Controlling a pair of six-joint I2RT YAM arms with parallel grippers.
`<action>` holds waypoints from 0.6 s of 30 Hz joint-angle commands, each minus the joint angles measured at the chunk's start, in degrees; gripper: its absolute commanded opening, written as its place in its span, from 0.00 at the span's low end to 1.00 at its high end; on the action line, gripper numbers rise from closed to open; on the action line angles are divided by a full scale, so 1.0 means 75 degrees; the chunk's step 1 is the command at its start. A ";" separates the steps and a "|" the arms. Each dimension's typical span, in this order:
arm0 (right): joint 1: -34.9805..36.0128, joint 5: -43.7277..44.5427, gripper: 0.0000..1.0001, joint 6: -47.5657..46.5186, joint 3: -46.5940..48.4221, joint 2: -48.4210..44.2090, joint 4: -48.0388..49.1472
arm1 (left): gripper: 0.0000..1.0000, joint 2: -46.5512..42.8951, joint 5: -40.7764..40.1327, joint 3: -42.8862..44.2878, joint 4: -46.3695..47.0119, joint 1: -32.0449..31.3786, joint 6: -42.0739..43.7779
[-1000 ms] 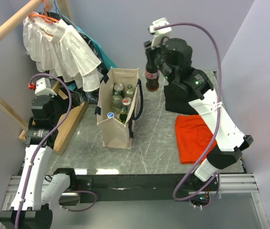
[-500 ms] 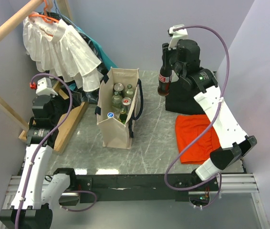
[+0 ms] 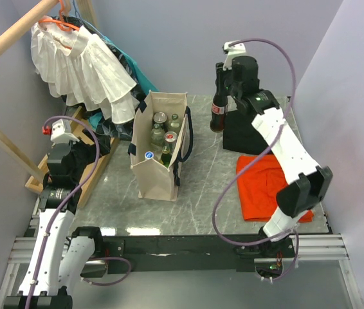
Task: Take the beverage out of the canvas bag
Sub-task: Place the drink at the center of the board.
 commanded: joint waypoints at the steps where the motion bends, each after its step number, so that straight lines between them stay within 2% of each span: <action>1: -0.0126 -0.0167 0.00 0.0274 0.0518 0.0312 0.1527 | 0.96 0.0078 -0.0062 0.0172 0.0416 -0.0002 0.0087; 18: -0.0150 -0.0730 0.00 0.0593 0.1478 0.1685 0.1575 | 0.96 0.0278 -0.0214 0.0008 0.0357 -0.0002 0.0392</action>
